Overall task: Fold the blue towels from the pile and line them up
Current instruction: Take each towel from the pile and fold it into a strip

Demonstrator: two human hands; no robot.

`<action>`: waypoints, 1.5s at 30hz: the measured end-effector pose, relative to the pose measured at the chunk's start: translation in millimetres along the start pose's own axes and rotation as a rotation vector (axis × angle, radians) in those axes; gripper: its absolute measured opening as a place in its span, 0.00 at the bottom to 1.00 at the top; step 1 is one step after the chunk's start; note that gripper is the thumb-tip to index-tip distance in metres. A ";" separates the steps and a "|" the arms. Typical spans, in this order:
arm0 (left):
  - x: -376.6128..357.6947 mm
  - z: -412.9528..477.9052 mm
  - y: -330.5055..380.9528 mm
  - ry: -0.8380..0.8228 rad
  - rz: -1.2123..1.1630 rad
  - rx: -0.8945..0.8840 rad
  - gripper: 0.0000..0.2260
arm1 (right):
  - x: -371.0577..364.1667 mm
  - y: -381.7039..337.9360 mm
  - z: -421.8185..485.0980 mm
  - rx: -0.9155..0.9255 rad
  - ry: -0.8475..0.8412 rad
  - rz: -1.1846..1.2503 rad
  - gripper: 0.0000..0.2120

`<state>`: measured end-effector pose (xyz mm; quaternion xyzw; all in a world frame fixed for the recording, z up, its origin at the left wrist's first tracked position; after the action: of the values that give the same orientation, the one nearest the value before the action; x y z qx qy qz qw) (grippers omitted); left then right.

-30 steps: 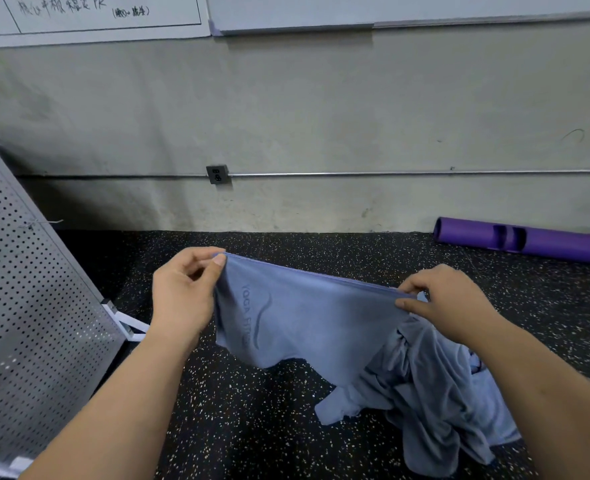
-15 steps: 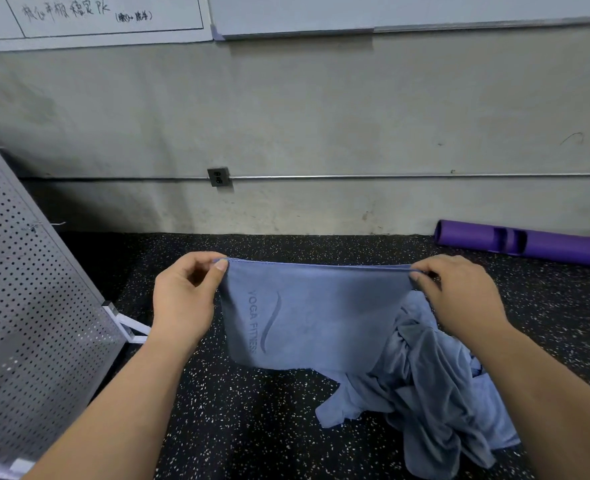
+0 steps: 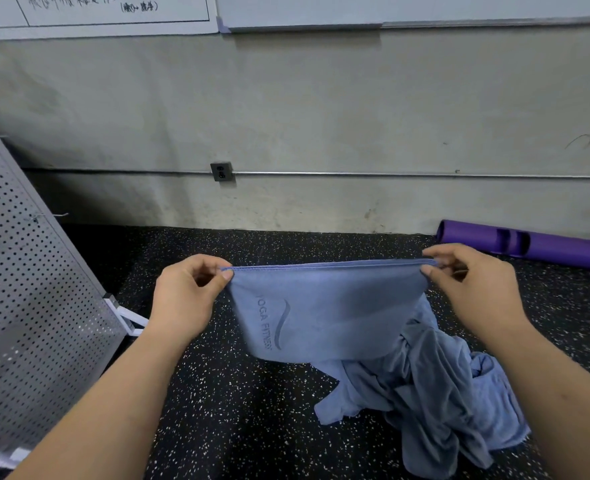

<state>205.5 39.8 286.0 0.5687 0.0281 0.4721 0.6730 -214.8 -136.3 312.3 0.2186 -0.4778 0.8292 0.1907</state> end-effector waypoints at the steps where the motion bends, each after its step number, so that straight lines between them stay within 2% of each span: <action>1: 0.3 0.1 0.4 0.002 0.034 -0.011 0.07 | 0.4 0.2 0.2 -0.008 -0.009 0.001 0.13; 4: 1.2 -1.6 3.0 0.015 0.109 -0.021 0.07 | 0.5 -1.9 0.9 0.021 -0.022 -0.082 0.09; 9: 3.1 -1.2 0.5 0.029 0.223 0.018 0.03 | 3.5 1.5 1.8 -0.047 -0.057 0.023 0.03; 14: 0.8 -1.8 -4.6 0.027 0.291 0.081 0.03 | -9.6 15.1 -3.8 -0.118 -0.270 0.062 0.05; 17: 7.4 0.9 -4.7 0.101 0.193 0.092 0.02 | -1.6 9.8 -0.4 -0.102 -0.190 0.190 0.05; 21: 1.0 -1.3 -7.9 0.042 0.195 0.101 0.04 | -6.7 8.3 -5.7 -0.147 -0.210 0.223 0.04; 24: 3.7 -0.2 -5.2 0.093 0.150 0.094 0.04 | 1.6 7.7 -3.0 -0.154 -0.091 0.317 0.02; 27: 2.1 -0.9 -3.9 0.081 0.152 0.114 0.04 | -3.4 5.3 -2.8 -0.141 -0.150 0.223 0.04; 31: 2.2 -1.0 1.8 0.126 0.138 0.085 0.03 | 3.4 3.6 -0.9 -0.137 -0.029 0.244 0.02; 36: -3.6 -4.5 4.9 0.083 0.157 0.099 0.03 | -4.4 11.1 -0.5 -0.160 -0.072 0.168 0.03; 45: -12.6 -5.2 5.4 0.061 -0.184 0.200 0.04 | -13.7 15.6 -0.3 -0.289 0.002 0.494 0.04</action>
<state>192.2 34.8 282.2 0.6135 0.1473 0.4203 0.6522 -211.6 -144.8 293.7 0.0655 -0.6299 0.7738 0.0125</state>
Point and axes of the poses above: each hand's wrist, its own z-axis towards the middle knuckle, its own x-axis out of the back of the hand, y = z × x, the point moved 6 cm from there along z, towards the middle knuckle, and after that the axes turned 4 degrees about z, right-handed, at the moved point
